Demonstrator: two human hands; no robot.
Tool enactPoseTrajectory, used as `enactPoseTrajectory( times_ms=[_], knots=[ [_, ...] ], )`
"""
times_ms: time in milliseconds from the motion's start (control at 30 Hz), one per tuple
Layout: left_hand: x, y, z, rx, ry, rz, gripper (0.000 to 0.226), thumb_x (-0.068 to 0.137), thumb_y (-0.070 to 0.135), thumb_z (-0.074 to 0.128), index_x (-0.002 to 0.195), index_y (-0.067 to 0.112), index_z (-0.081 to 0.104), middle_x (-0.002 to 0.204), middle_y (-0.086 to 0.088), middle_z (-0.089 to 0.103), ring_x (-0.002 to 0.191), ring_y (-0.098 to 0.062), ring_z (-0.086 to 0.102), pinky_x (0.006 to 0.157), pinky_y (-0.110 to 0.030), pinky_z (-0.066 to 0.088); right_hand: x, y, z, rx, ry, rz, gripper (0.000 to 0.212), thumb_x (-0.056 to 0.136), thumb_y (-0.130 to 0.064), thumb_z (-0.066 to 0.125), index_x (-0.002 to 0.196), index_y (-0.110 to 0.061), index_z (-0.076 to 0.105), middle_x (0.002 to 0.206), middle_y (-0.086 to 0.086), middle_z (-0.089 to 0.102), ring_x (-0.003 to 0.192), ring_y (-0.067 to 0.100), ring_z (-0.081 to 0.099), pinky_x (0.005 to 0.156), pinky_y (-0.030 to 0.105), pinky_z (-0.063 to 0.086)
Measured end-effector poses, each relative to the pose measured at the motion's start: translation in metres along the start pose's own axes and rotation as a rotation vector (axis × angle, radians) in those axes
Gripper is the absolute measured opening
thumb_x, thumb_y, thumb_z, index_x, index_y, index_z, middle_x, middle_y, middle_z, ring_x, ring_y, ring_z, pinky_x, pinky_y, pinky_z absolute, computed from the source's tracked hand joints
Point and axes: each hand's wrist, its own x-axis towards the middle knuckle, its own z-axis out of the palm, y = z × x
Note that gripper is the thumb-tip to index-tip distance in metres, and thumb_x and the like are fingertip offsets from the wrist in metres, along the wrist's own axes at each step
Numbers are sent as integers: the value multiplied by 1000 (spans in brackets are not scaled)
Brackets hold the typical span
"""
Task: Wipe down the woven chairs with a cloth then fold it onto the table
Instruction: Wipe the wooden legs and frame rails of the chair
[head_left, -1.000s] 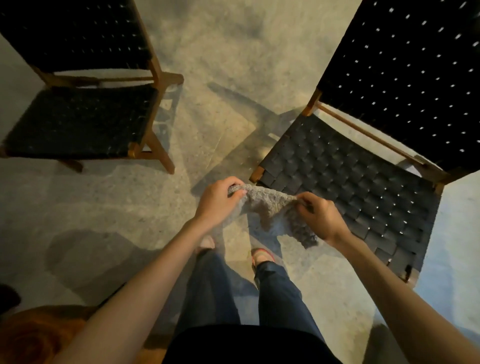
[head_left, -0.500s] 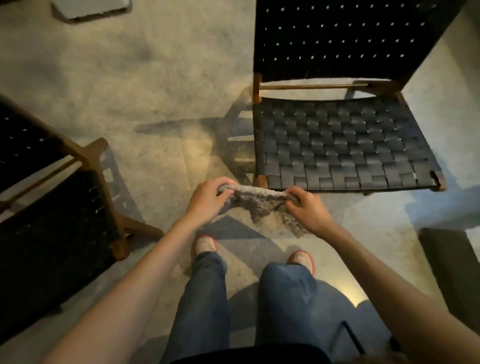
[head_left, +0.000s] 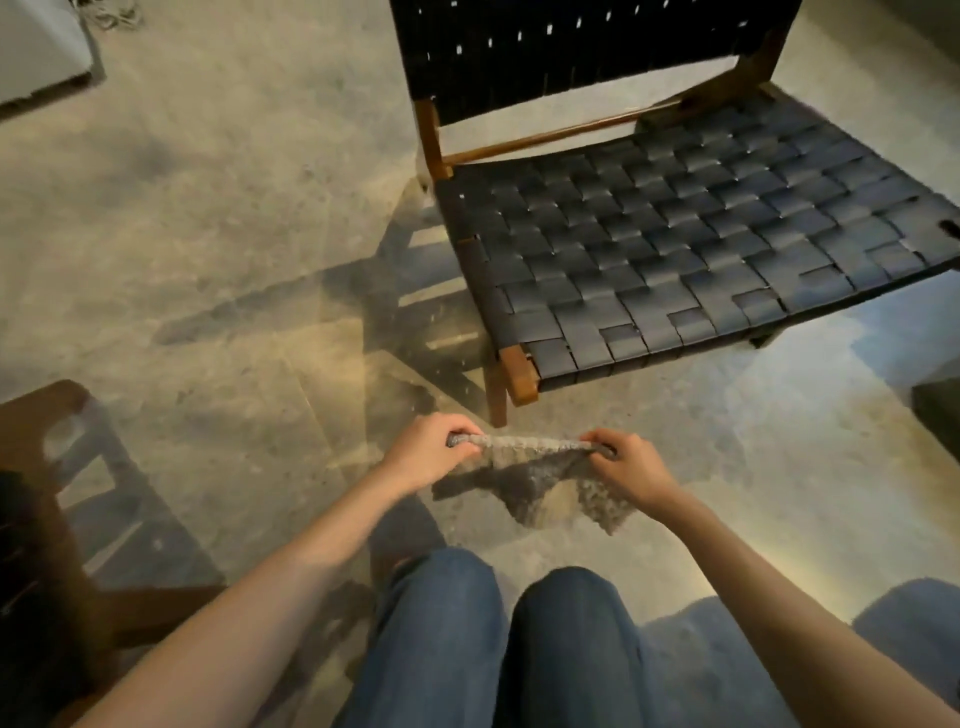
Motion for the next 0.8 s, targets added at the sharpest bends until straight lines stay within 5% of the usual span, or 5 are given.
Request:
enactPoseTrajectory(
  times_ms=[167, 333, 433, 567, 800],
  knots=[
    [87, -62, 66, 48, 78, 5, 21, 93, 32, 56, 111, 23, 62, 105, 3, 67, 95, -13, 63, 85, -33, 53, 88, 63, 50, 41, 100, 4, 19, 92, -10, 51, 101, -24, 59, 91, -7, 58, 74, -3, 51, 54, 0, 39],
    [144, -95, 109, -61, 361, 191, 18, 95, 33, 50, 108, 22, 58, 101, 5, 62, 94, -10, 58, 84, -33, 51, 153, 98, 72, 24, 271, -112, 13, 95, -16, 51, 104, -22, 58, 100, 1, 51, 99, 24, 52, 80, 31, 45],
    [161, -107, 120, -91, 644, 309, 11, 94, 29, 53, 100, 20, 55, 98, 8, 51, 91, -6, 44, 85, -34, 42, 175, 99, 77, -51, 373, -161, 17, 95, -23, 52, 108, -21, 62, 116, 4, 49, 113, 26, 37, 92, 35, 36],
    [178, -112, 133, -73, 931, 245, 16, 92, 34, 56, 101, 21, 59, 105, 0, 37, 106, -21, 30, 92, -36, 20, 181, 90, 83, -144, 550, -240, 26, 92, -32, 56, 113, -22, 66, 131, 8, 38, 121, 31, 28, 104, 43, 26],
    [186, -115, 127, -167, 1191, 315, 23, 86, 38, 61, 89, 16, 68, 115, -16, 39, 105, -15, 28, 89, -14, 18, 179, 62, 82, 39, 596, -382, 23, 96, -14, 54, 117, -13, 62, 102, 1, 62, 93, 17, 62, 72, 17, 46]
  ],
)
